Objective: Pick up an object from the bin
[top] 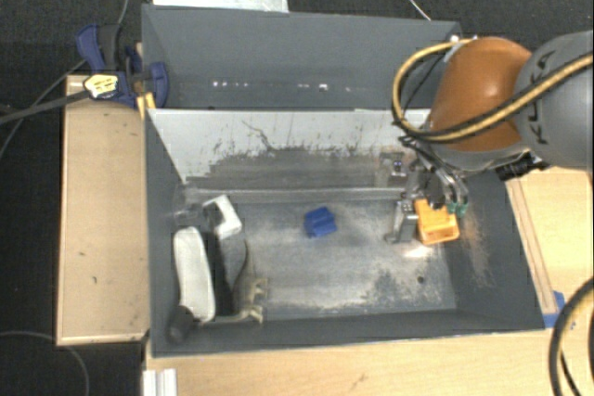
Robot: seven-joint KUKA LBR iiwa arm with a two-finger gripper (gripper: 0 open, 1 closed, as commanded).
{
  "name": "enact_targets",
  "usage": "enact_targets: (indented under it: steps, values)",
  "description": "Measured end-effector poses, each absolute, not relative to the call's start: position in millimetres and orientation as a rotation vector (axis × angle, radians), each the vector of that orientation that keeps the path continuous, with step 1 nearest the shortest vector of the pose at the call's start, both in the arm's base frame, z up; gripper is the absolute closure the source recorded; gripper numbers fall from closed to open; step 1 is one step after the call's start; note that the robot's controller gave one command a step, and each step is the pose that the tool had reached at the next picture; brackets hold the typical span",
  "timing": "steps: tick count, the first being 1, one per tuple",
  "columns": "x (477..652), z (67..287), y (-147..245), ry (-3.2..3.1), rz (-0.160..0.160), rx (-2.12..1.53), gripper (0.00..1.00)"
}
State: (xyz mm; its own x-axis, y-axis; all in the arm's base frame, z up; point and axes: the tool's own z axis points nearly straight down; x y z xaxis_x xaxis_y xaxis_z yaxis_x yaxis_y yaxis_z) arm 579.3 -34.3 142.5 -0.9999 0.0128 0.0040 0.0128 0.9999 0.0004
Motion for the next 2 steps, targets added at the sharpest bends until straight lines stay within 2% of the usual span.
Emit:
enact_targets:
  steps: [1, 2]
  values:
    - [580.7, 147.4, -34.3, -3.145, 0.0, -0.018, 0.0]
    - [585.0, 71.5, 8.7, -3.134, -0.005, 0.005, 0.0]
